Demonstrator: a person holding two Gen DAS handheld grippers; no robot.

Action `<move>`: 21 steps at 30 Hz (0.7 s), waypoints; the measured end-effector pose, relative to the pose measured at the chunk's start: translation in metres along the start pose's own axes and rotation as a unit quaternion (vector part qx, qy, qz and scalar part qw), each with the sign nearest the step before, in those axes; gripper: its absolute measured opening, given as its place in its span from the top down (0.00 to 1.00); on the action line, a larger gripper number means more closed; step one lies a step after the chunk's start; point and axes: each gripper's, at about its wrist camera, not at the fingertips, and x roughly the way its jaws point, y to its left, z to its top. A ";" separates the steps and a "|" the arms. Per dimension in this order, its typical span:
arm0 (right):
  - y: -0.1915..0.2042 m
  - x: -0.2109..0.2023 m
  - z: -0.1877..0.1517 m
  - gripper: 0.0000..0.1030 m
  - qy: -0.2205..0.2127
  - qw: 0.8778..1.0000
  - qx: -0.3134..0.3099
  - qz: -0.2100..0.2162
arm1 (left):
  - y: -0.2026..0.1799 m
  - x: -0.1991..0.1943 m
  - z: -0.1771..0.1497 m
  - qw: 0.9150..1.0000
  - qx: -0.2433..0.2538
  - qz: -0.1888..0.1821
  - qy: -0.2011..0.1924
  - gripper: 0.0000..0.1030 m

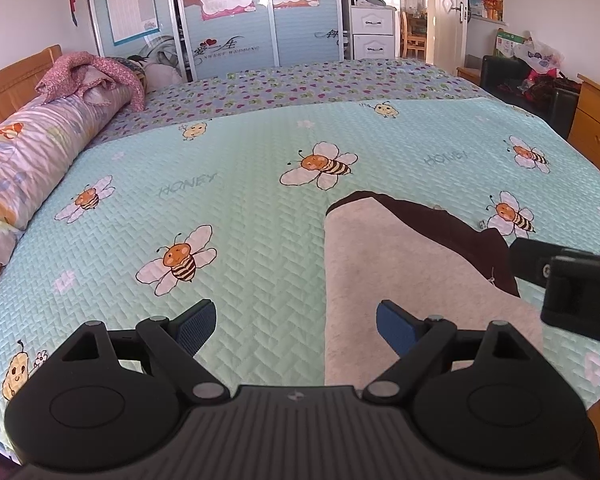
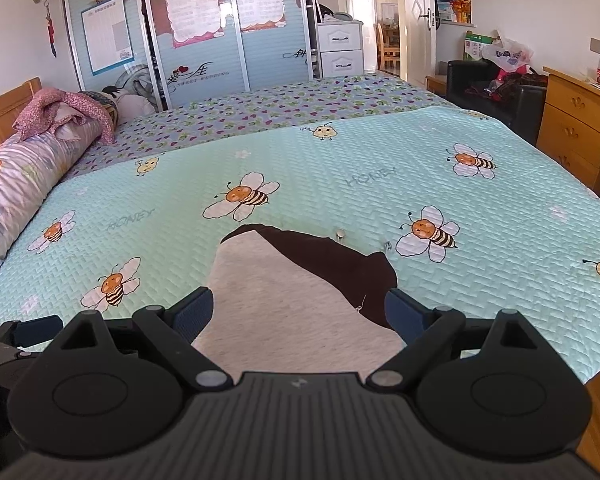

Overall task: Fold clothes
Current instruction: 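Open the right gripper and pull both grippers back from the bundle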

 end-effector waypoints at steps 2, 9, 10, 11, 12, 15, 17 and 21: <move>0.001 0.000 0.000 0.10 0.001 1.000 0.000 0.000 | 0.000 0.001 -0.001 1.000 0.001 0.000 0.001 0.13; 0.001 0.002 -0.004 0.10 0.005 1.000 0.000 0.002 | 0.000 0.004 -0.004 1.000 0.000 -0.003 0.008 0.13; 0.000 0.003 -0.004 0.10 0.006 1.000 0.001 0.002 | 0.000 0.005 -0.004 1.000 -0.001 -0.003 0.009 0.13; 0.000 0.003 -0.005 0.10 0.006 1.000 0.001 0.002 | 0.000 0.006 -0.004 1.000 -0.001 -0.004 0.011 0.13; 0.000 0.004 -0.006 0.10 0.007 1.000 0.001 0.002 | 0.000 0.007 -0.005 1.000 -0.001 -0.004 0.012 0.13; 0.000 0.006 -0.007 0.10 0.010 1.000 0.002 0.002 | -0.001 0.009 -0.006 1.000 -0.001 -0.005 0.015 0.13; 0.000 0.008 -0.008 0.10 0.012 1.000 0.002 0.002 | -0.001 0.011 -0.007 1.000 -0.001 -0.005 0.018 0.13; -0.001 0.011 -0.010 0.10 0.016 1.000 0.002 0.002 | -0.001 0.013 -0.009 1.000 -0.001 -0.005 0.023 0.13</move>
